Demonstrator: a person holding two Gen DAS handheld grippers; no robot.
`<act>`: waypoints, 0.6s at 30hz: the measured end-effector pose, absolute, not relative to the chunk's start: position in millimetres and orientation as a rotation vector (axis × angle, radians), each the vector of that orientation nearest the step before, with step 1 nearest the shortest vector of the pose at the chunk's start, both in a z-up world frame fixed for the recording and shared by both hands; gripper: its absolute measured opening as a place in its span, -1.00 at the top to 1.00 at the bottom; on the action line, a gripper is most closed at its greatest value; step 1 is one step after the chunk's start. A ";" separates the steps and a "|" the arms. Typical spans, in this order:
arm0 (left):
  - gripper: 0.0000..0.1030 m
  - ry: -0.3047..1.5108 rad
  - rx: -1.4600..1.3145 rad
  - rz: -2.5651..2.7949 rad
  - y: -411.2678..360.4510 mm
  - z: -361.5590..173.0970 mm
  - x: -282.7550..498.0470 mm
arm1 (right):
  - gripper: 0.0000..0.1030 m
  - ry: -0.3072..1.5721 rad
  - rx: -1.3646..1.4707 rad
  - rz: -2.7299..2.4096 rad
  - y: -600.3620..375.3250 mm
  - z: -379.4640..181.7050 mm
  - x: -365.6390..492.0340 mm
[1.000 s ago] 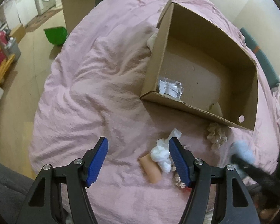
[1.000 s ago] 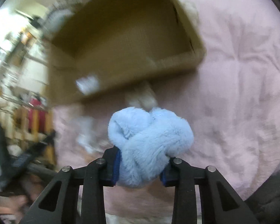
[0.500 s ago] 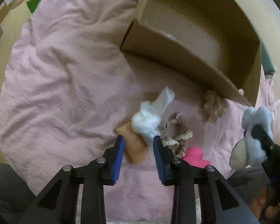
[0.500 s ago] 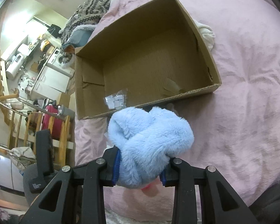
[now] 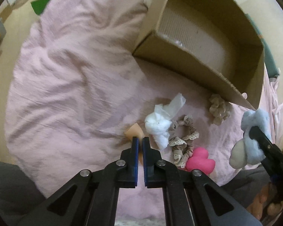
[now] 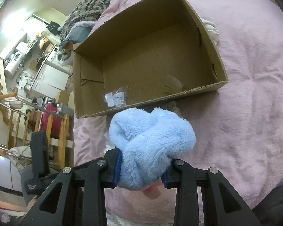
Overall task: Organize soft objects
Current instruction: 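Grasp the light-blue fluffy sock bundle with the right gripper while the left grasps the tan tube, then carry both items over the box and open both grippers to drop them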
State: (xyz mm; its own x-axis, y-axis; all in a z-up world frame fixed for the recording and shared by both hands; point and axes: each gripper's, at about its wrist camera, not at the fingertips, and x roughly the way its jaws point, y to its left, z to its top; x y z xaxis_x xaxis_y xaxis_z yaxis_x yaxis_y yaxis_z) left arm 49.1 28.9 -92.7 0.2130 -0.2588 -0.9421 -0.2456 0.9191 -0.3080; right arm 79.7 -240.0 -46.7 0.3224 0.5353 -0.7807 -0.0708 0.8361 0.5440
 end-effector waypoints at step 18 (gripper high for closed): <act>0.92 0.998 -0.253 -0.059 24.0 20.0 68.3 | 0.32 1.039 0.446 0.432 -256.1 -3.3 84.4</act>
State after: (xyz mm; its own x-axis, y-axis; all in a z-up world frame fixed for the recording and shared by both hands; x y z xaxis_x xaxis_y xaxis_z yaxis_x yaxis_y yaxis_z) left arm 68.3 24.0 20.0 0.5428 -0.1642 -0.8236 -0.0666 0.9692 -0.2371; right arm 84.4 -256.1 -3.3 0.4405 0.5385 -0.7183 -0.1291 0.8298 0.5429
